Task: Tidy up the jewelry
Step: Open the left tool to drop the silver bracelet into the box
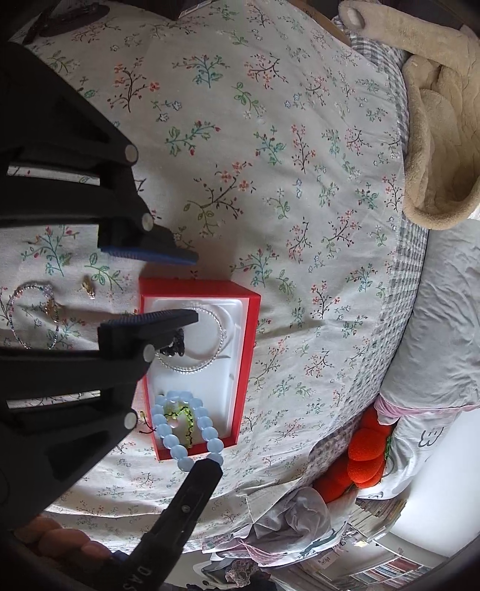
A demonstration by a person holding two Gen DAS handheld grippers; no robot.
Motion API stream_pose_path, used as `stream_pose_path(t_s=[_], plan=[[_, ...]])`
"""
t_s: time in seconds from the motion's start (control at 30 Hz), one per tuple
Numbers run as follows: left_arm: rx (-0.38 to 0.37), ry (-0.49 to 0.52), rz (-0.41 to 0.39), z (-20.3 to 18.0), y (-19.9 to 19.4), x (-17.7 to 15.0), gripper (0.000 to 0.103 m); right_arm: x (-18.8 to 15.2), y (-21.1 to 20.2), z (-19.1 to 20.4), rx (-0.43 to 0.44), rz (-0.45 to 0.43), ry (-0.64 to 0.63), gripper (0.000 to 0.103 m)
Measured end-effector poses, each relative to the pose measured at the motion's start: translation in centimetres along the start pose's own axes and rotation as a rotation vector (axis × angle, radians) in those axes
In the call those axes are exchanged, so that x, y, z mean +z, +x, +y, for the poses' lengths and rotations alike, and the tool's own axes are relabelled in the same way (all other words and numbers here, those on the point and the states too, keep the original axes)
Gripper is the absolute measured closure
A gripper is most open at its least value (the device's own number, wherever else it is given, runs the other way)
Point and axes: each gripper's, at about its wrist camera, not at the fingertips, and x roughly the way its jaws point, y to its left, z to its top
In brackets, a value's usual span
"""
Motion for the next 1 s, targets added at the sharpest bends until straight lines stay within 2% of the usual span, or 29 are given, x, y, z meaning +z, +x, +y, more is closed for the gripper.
stream_pose_path(t_s=[0.2, 0.33, 0.5, 0.6, 0.7, 0.73, 0.77, 0.9, 1.0], plan=[[0.015, 0.017, 0.02, 0.4, -0.2, -0.8, 0.07, -0.2, 1.1, -2.6, -0.143, 0.027, -0.012, 0.091], [0.018, 0.028, 0.037, 0.2, -0.2, -1.1, 0.066, -0.3, 1.0, -4.2, -0.179, 0.031, -0.008, 0.091], [0.016, 0.038, 0.043, -0.3, -0.4, -1.3, 0.047, -0.4, 0.6, -4.6, -0.196, 0.03, -0.014, 0.09], [0.019, 0.054, 0.055, -0.7, -0.4, -1.5, 0.04, -0.4, 0.2, -4.4, -0.187, 0.036, -0.019, 0.085], [0.024, 0.071, 0.072, -0.9, -0.4, -1.8, 0.036, -0.6, -0.3, -4.3, -0.187, 0.045, -0.033, 0.068], [0.025, 0.076, 0.08, -0.9, -0.4, -1.9, 0.036, -0.8, -0.5, -4.2, -0.185, 0.045, -0.036, 0.051], [0.027, 0.08, 0.087, -0.9, -0.5, -2.1, 0.035, -1.0, -0.8, -4.2, -0.182, 0.037, -0.039, 0.042], [0.04, 0.095, 0.108, -0.7, -0.7, -3.1, 0.027, -2.1, -2.0, -3.7, -0.196, 0.031, -0.089, 0.042], [0.049, 0.114, 0.116, -0.5, -0.8, -4.1, 0.024, -3.4, -2.6, -3.5, -0.199, 0.045, -0.123, 0.038]])
